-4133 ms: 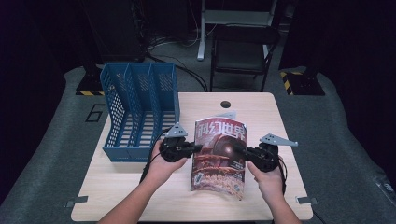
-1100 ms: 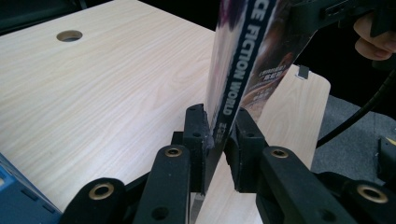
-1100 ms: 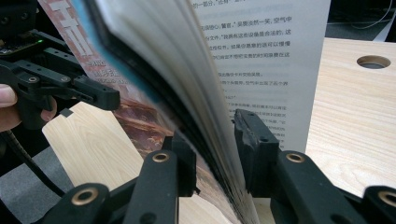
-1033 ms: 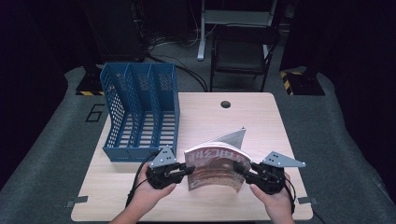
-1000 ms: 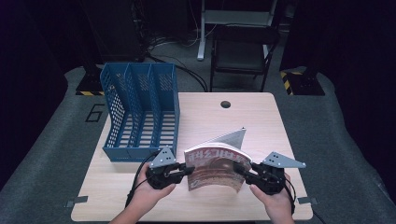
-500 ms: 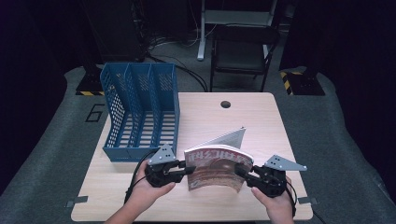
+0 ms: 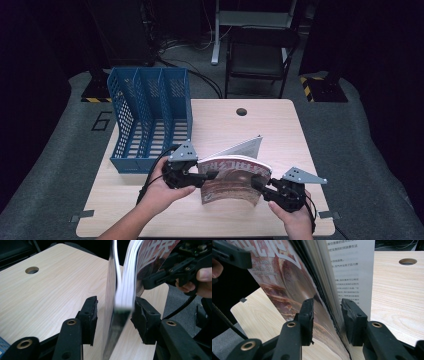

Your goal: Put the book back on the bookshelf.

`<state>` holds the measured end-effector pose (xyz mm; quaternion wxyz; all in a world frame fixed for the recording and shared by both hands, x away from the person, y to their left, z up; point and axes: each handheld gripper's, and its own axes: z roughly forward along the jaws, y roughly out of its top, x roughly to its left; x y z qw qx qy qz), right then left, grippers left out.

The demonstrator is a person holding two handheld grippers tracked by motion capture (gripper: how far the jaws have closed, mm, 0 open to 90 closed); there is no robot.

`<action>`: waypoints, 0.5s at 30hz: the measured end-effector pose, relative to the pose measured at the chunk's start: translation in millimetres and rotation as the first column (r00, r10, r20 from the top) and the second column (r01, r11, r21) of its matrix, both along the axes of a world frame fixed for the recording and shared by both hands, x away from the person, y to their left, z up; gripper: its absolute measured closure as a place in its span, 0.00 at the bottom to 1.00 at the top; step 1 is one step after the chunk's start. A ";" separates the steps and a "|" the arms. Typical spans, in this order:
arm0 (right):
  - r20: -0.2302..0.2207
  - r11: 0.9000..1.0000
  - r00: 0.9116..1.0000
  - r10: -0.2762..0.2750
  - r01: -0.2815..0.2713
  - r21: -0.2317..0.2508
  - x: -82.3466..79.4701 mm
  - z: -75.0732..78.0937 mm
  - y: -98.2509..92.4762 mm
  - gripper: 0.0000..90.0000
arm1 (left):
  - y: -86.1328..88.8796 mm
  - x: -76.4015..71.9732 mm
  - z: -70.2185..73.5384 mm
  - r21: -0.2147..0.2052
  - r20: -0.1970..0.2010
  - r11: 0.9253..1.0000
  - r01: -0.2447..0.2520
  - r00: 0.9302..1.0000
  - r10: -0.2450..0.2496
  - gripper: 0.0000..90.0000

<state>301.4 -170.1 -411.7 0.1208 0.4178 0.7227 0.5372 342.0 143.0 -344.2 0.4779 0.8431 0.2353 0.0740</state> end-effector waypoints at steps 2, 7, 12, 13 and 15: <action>0.000 1.000 1.000 -0.001 0.001 0.006 0.3 -1.2 0.0 0.70 | -2.5 1.9 2.7 0.004 -0.008 1.000 0.006 1.000 -0.006 0.59; -0.012 1.000 1.000 -0.005 0.005 0.017 0.1 -3.5 -0.5 0.69 | -9.4 5.0 11.6 0.030 -0.002 0.999 0.029 1.000 -0.028 0.60; -0.016 1.000 1.000 -0.006 0.006 0.015 1.2 -5.1 -0.2 0.69 | -18.7 7.7 19.6 0.051 -0.001 0.997 0.053 0.999 -0.053 0.62; -0.016 1.000 1.000 -0.004 0.004 0.014 1.6 -5.4 -0.3 0.69 | -20.5 9.1 20.8 0.061 0.001 0.996 0.061 0.998 -0.061 0.63; -0.011 1.000 1.000 -0.001 0.002 0.017 2.3 -6.5 -0.3 0.69 | -25.3 10.9 22.5 0.065 -0.012 0.996 0.067 0.998 -0.066 0.63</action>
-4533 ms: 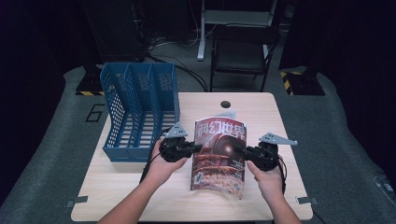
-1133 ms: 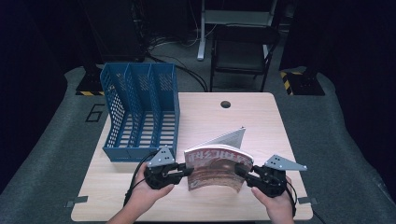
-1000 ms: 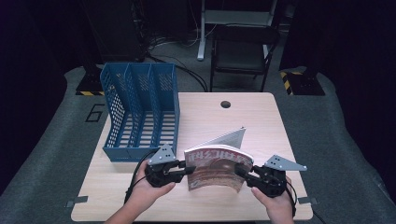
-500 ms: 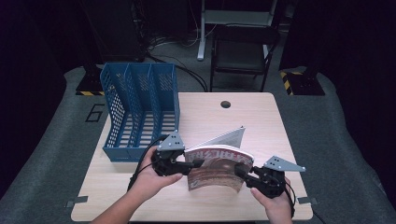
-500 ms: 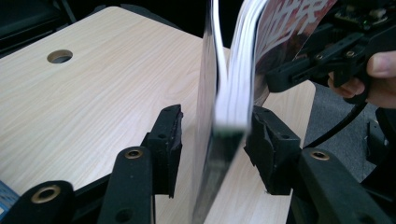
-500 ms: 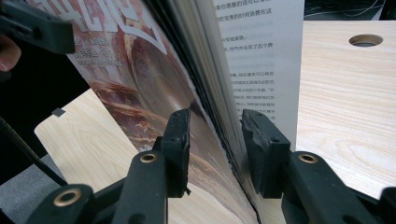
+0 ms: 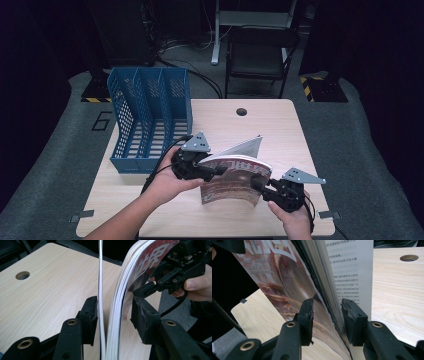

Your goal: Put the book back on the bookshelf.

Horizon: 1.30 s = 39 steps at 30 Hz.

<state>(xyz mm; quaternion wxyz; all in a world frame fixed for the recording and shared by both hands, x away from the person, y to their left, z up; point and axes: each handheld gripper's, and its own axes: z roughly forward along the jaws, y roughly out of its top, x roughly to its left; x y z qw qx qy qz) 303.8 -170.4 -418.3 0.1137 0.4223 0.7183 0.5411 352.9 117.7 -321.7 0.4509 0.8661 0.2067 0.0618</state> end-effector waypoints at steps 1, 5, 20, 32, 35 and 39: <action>-0.006 1.000 1.000 -0.004 0.004 0.000 -0.4 -0.7 0.3 0.69 | -1.2 0.6 0.4 0.007 0.008 1.000 0.000 1.000 0.000 0.64; -0.011 1.000 1.000 -0.011 0.011 -0.023 0.0 -4.8 0.6 0.68 | -5.7 1.0 3.9 0.012 0.014 1.000 -0.004 1.000 0.004 0.70; -0.070 0.998 0.997 -0.045 0.042 -0.046 10.4 -19.4 -5.3 0.70 | -8.9 3.9 10.4 0.045 -0.005 0.999 0.022 1.000 -0.021 0.91; -0.071 0.999 0.997 -0.036 0.034 -0.033 31.3 -15.6 3.0 0.88 | -1.0 5.0 12.0 0.059 -0.002 0.998 -0.004 1.000 0.004 0.93; -0.057 0.999 0.998 -0.036 0.034 -0.030 38.5 -14.9 6.8 0.89 | 1.8 5.0 12.8 0.051 -0.009 0.999 -0.010 1.000 0.010 0.93; -0.035 0.999 0.999 -0.021 0.020 -0.036 47.5 -13.4 12.4 0.89 | 7.4 6.3 14.8 0.053 -0.008 0.998 -0.023 1.000 0.023 0.93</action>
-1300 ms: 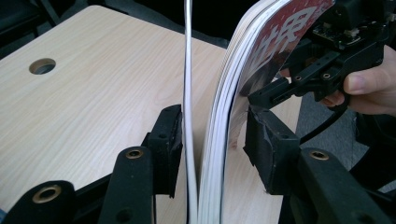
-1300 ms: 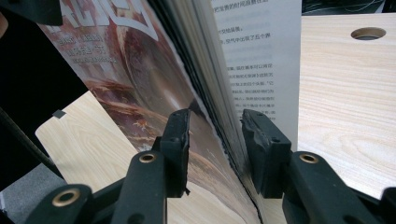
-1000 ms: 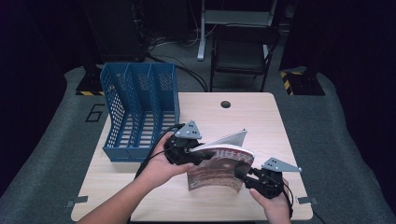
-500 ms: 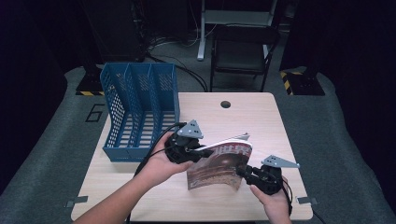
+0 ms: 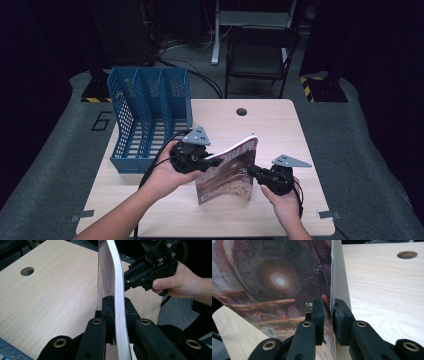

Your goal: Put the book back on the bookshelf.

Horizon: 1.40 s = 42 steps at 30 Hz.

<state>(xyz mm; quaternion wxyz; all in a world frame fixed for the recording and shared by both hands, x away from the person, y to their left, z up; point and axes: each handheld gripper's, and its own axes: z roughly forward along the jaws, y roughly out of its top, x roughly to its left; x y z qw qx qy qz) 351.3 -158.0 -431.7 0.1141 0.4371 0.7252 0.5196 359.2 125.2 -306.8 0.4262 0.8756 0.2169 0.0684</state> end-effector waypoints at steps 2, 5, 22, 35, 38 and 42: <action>0.009 1.000 1.000 0.000 0.000 0.001 3.7 0.7 2.9 0.88 | 1.9 -0.2 0.2 -0.006 -0.006 1.000 -0.012 1.000 0.012 0.93; 0.018 1.000 1.000 0.000 0.000 -0.008 9.2 0.3 8.4 0.88 | 3.4 0.4 -1.2 0.006 0.004 1.000 -0.021 1.000 0.021 0.93; 0.017 0.999 0.999 -0.030 0.029 0.029 12.2 -10.0 12.4 0.84 | -2.3 7.3 5.0 0.084 -0.013 0.995 -0.047 0.999 0.048 0.91; 0.024 0.999 0.999 -0.029 0.028 0.020 12.4 -9.4 13.3 0.84 | -11.3 16.2 9.3 0.105 -0.045 0.993 -0.055 0.997 0.060 0.87; 0.024 0.999 0.999 -0.027 0.026 0.020 12.7 -9.2 13.5 0.84 | -10.9 17.2 8.8 0.116 -0.039 0.991 -0.067 0.997 0.072 0.88; 0.022 0.999 0.999 -0.027 0.027 0.020 12.5 -8.8 14.1 0.84 | -11.9 18.4 7.3 0.161 -0.029 0.985 -0.068 0.997 0.074 0.90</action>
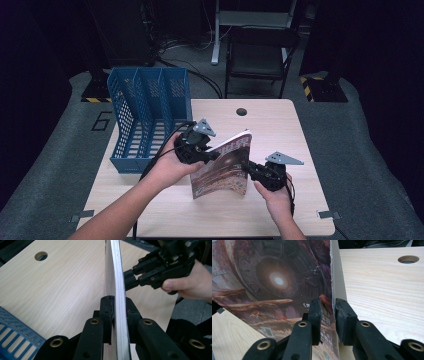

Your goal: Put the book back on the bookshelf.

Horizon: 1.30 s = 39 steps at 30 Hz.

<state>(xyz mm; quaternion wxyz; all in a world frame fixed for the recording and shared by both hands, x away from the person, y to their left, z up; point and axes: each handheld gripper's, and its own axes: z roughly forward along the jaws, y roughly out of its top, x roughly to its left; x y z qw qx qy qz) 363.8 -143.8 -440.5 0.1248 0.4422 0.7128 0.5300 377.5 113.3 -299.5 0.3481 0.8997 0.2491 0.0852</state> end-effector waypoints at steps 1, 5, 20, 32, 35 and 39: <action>-0.001 1.000 1.000 0.000 0.000 0.001 0.2 0.0 0.1 0.84 | -0.2 0.1 -0.4 0.006 -0.002 1.000 0.002 1.000 -0.002 0.90; 0.001 1.000 1.000 0.004 -0.004 0.003 0.9 -0.2 0.0 0.83 | -1.7 2.4 -1.4 0.045 -0.009 0.999 0.009 1.000 -0.009 0.90; -0.004 1.000 1.000 0.003 -0.003 0.005 2.3 -0.8 -1.4 0.81 | -1.3 4.8 -1.8 0.059 -0.015 0.998 0.020 1.000 -0.019 0.93; -0.012 1.000 1.000 -0.013 0.013 0.008 3.1 -4.1 -4.6 0.73 | -1.5 3.6 -2.5 0.055 0.001 0.998 0.027 1.000 -0.027 0.93; -0.022 1.000 1.000 -0.014 0.014 0.018 3.5 -6.0 -5.5 0.73 | -2.2 2.6 -2.5 0.056 0.008 0.998 0.028 1.000 -0.029 0.93; -0.023 1.000 1.000 -0.016 0.016 0.010 3.3 -7.0 -5.6 0.70 | -2.4 3.1 -2.5 0.055 0.010 0.998 0.029 1.000 -0.030 0.93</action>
